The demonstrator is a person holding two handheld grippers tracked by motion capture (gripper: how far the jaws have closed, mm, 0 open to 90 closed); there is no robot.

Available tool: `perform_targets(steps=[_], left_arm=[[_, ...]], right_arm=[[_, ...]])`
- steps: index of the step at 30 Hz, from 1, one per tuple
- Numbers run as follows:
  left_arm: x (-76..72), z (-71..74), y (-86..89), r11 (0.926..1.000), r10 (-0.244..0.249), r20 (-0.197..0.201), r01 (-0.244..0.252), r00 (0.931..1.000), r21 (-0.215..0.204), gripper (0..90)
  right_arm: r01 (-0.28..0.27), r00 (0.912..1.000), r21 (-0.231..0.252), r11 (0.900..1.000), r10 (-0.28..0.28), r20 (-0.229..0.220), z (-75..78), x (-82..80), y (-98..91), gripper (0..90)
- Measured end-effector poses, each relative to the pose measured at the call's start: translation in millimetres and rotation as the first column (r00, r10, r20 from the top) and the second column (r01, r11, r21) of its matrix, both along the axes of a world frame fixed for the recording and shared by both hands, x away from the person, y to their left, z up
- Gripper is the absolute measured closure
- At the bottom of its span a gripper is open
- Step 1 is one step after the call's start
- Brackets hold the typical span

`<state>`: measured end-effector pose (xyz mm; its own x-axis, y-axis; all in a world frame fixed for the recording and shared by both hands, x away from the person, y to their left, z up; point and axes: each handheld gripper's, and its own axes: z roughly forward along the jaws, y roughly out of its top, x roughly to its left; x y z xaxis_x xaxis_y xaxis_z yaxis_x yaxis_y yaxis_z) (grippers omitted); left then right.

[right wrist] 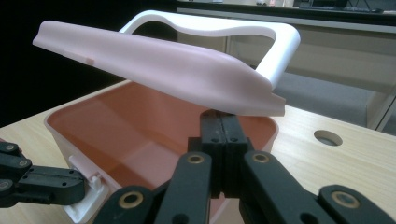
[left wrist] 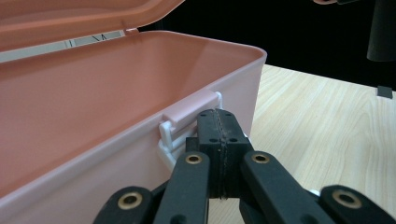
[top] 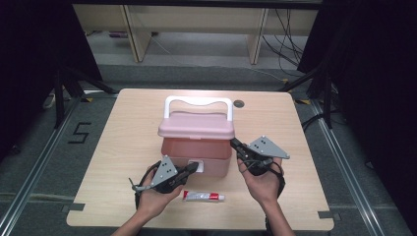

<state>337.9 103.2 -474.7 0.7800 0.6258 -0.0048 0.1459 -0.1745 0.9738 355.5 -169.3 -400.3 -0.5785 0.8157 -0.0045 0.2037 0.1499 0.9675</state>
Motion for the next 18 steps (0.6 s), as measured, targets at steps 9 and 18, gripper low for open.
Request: perform_targets(steps=[9, 18], left_arm=[[0.3, -0.7, -0.4, 1.0000, 0.000, -0.006, 0.000, 1.0000, -0.008, 90.0], [1.5, -1.8, -0.9, 0.9994, -0.010, -0.011, 0.010, 0.9999, -0.032, 90.0]], right_arm=[[0.019, 0.9998, 0.012, 0.9997, -0.019, 0.004, 5.4, 2.6, 2.4, 90.0], [0.020, 0.9994, 0.018, 0.9996, -0.021, 0.028, 14.6, 9.8, 2.6, 90.0]])
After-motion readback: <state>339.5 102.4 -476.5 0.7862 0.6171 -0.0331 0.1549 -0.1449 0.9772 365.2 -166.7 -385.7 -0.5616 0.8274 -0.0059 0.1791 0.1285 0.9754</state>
